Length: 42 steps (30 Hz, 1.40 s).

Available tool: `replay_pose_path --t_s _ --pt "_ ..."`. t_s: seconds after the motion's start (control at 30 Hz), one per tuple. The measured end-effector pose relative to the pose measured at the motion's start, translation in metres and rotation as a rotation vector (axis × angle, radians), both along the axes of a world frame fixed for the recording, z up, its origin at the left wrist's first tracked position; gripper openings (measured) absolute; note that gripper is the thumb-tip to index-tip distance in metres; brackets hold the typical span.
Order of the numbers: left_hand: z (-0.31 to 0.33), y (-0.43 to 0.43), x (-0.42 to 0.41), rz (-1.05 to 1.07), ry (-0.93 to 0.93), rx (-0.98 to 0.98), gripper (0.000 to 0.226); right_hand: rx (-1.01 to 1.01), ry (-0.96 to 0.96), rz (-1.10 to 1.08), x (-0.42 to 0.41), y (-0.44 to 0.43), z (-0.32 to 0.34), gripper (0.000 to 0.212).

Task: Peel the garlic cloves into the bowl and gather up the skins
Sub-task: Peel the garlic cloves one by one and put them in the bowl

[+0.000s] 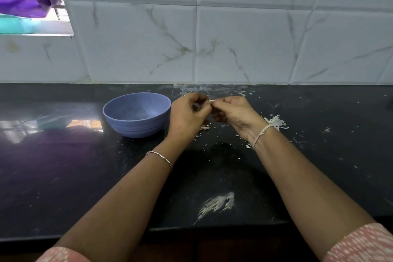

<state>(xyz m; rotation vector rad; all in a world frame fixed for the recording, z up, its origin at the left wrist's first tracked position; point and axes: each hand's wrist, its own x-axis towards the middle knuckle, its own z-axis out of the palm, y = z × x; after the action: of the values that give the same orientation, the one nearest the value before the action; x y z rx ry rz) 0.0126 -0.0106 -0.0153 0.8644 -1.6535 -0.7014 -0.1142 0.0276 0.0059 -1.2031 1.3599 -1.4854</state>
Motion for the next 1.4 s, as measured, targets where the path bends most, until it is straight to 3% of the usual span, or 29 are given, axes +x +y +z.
replay_pose_path --t_s 0.07,0.17,0.33,0.57,0.63,0.7,0.8,0.87,1.03,1.13,1.2,1.27,1.4 --pt "0.001 0.0 0.0 -0.029 0.011 -0.004 0.003 0.041 -0.112 0.034 -0.001 0.0 0.002 0.019" --pt "0.003 0.001 0.0 -0.214 0.163 0.173 0.006 0.06 -0.2 0.056 -0.004 0.001 0.005 0.015" --pt "0.005 0.004 -0.001 -0.312 0.244 0.333 0.025 -0.038 0.086 -0.088 -0.008 0.001 0.003 0.018" --pt "0.005 0.003 0.0 -0.347 0.269 0.369 0.023 -0.087 0.211 -0.051 -0.01 0.006 0.008 0.013" --pt "0.005 0.004 0.0 -0.361 0.286 0.389 0.022 -0.09 0.339 -0.135 -0.013 0.007 0.009 0.015" --pt "0.006 0.004 0.0 -0.366 0.324 0.414 0.02 -0.077 0.602 -0.283 -0.023 0.007 0.01 0.014" --pt "0.006 0.004 0.002 -0.377 0.305 0.445 0.018 0.129 1.086 -0.308 -0.047 0.015 0.014 0.013" --pt "0.004 0.006 0.001 -0.387 0.246 0.465 0.017 0.27 1.2 -0.266 -0.061 0.021 0.017 0.019" --pt "0.0 0.006 -0.002 -0.394 0.144 0.451 0.01 0.299 1.212 -0.409 -0.073 0.026 0.019 0.028" --pt "0.0 0.005 -0.002 -0.353 0.121 0.427 0.008 0.144 1.13 -0.3 -0.072 0.02 0.016 0.019" --pt "0.0 0.006 -0.003 -0.318 0.109 0.415 0.009 0.029 0.926 -0.147 -0.062 0.017 0.015 0.009" --pt "0.0 0.005 -0.004 -0.284 0.113 0.404 0.008 -0.032 0.755 -0.025 -0.049 0.016 0.015 0.013" --pt "-0.001 0.004 -0.005 -0.25 0.139 0.396 0.013 -0.164 0.813 -0.05 -0.034 0.011 0.012 0.004"
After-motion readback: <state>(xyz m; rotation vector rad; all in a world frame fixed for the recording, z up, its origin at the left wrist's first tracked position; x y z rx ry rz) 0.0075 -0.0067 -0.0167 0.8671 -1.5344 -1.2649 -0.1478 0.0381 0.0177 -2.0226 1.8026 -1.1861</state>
